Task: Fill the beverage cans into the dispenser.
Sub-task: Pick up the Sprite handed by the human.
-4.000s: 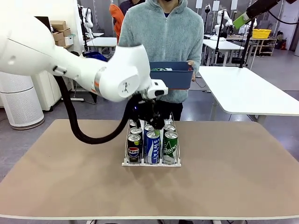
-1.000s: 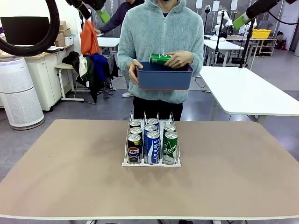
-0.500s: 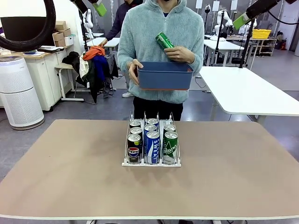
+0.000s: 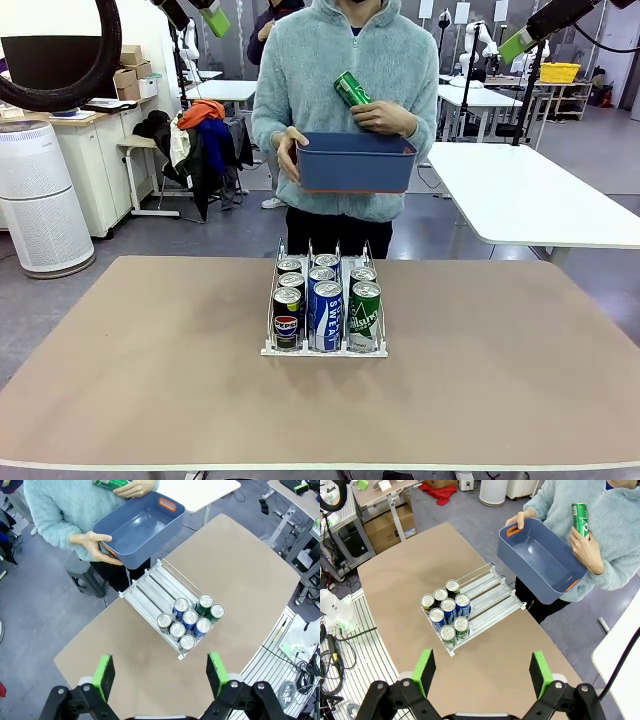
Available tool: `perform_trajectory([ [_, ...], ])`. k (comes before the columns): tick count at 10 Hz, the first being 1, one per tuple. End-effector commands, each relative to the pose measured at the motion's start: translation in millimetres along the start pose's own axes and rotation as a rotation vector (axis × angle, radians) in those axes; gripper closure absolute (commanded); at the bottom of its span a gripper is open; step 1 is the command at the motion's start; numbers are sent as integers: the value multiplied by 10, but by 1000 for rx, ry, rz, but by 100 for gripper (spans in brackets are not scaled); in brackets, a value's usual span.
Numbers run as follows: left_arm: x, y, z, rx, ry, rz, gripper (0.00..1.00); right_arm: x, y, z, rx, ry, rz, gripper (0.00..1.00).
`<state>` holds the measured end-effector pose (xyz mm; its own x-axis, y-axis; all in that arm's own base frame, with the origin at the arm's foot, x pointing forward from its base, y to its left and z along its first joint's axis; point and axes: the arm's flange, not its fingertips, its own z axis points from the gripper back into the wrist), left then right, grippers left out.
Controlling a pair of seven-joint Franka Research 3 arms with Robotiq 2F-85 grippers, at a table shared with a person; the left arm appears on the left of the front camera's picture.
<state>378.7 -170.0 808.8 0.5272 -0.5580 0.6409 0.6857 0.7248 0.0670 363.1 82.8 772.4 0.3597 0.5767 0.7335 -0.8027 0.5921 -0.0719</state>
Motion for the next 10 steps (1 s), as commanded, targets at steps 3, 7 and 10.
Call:
perform_trajectory([
  [3,92,0,190,4,-35,-34,3,-12,8,-2,2,1,-1,0],
  [7,90,7,267,-6,-61,-52,3,-12,8,-2,2,1,-1,0],
  [10,129,-41,291,20,-58,-26,3,-12,8,-2,2,1,-1,0],
])
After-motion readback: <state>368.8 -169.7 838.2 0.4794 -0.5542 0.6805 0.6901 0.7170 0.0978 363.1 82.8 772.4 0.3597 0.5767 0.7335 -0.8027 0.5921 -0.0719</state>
